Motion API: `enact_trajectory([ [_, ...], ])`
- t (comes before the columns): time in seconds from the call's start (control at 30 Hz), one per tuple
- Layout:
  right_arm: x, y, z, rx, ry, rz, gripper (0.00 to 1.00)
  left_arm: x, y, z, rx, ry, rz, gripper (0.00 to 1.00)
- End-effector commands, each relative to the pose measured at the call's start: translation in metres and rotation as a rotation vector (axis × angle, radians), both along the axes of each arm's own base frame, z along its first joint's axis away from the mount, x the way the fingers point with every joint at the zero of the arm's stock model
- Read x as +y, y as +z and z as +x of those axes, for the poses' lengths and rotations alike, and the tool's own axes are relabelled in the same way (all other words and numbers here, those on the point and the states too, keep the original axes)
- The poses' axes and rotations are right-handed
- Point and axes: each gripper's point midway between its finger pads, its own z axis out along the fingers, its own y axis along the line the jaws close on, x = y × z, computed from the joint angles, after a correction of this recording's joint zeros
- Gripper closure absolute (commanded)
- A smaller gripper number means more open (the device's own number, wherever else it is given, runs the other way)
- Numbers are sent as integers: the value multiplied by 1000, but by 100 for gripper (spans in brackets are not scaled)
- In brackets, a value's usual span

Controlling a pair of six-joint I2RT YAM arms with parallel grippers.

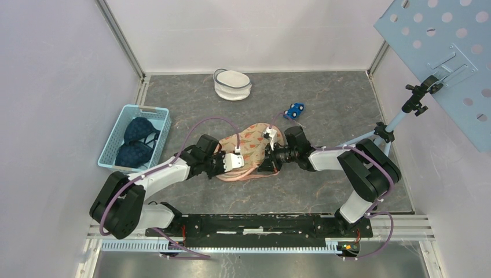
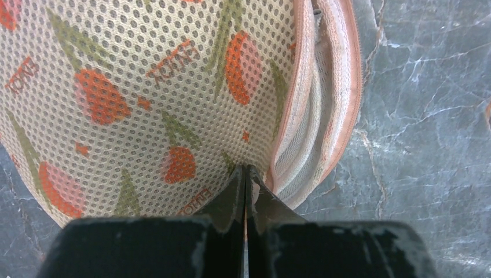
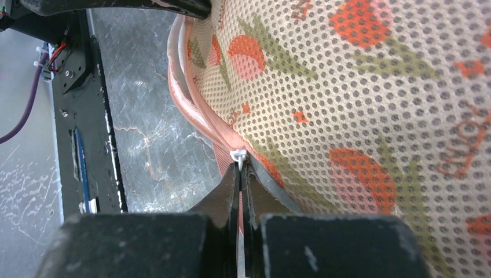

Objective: Unzip the laundry bag and remove the bra
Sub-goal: Unzip the laundry bag at the center of the board.

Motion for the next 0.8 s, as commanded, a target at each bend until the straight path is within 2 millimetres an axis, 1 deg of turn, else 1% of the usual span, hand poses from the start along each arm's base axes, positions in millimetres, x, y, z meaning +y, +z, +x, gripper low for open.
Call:
enact_trajectory([
  [0.0,-1,11,25,-79,-39,-1,100,28,-10,-4,19,-26,112,98],
  [0.17,-7,10,31,-79,-60,-9,100,40,-8,1,65,17,97,98],
  [0.3,-7,12,34,-84,-61,-8,100,47,-7,5,66,25,100,98],
  [0.4,-4,14,34,-70,-70,15,100,49,-5,7,59,34,90,98],
  [0.53,-2,16,33,-46,-88,38,100,51,-7,4,64,33,92,98],
  [0.63,-4,14,34,-53,-94,20,100,59,-11,3,65,36,112,98],
  [0.77,-6,14,35,-54,-96,12,100,63,-10,6,54,42,115,98],
])
